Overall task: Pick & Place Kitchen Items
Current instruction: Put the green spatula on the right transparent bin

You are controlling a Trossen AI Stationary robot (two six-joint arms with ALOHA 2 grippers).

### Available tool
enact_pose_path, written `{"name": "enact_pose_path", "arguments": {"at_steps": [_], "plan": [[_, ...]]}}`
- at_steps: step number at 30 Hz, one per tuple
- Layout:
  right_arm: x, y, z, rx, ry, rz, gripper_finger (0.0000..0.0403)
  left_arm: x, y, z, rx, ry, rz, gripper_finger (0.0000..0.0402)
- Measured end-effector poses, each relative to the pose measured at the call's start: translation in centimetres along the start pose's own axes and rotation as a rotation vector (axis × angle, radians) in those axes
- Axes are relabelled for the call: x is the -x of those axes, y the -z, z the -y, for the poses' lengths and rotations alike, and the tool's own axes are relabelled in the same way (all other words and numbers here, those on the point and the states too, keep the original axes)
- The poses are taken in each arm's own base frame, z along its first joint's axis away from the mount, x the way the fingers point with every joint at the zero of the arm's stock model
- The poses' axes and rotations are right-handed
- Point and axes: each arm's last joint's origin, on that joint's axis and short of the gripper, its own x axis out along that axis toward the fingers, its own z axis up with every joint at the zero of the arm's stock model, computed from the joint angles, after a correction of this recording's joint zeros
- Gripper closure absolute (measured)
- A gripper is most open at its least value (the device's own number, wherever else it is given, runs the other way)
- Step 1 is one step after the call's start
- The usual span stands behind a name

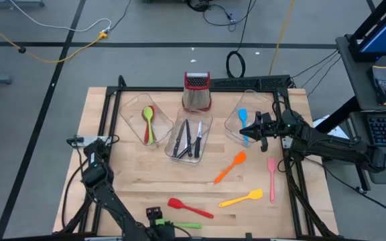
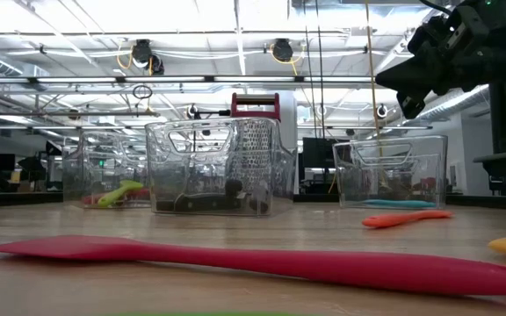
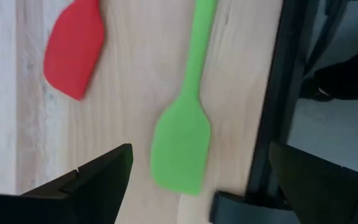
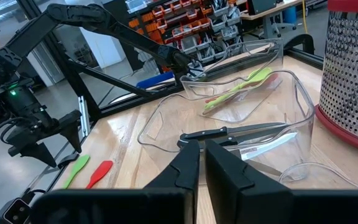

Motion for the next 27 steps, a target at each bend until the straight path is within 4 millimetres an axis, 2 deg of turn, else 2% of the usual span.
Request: {"name": "enact_pose_path", "arguments": {"at_steps": [8, 13, 17, 21, 27], "plan": [[0.0, 0.0, 0.0, 0.0, -0.003, -0.001, 0.0385, -0.7, -0.7, -0.6, -0.047, 0.005, -0.02, 0.0021], [0.0, 0.1, 0.0, -0.006, 0.0, -0.012, 0.0385, -3.3, -0.1, -0.9, -0.039, 0.031, -0.048, 0.0015], [0.0, 0.3, 0.1, -0.011, 0.003, -0.021, 0.0385, -6.0, 0.5, -1.2, -0.046, 0.115, -0.064, 0.0033], [0.0, 1.4, 0.4, -0.029, 0.011, -0.048, 0.0385, -7.1, 0.7, -1.8, -0.088, 0.14, -0.068, 0.0094], [0.2, 3.2, 0.9, -0.075, 0.024, -0.086, 0.0385, -7.2, 0.0, -2.0, -0.208, 0.13, -0.009, 0.0253]]}}
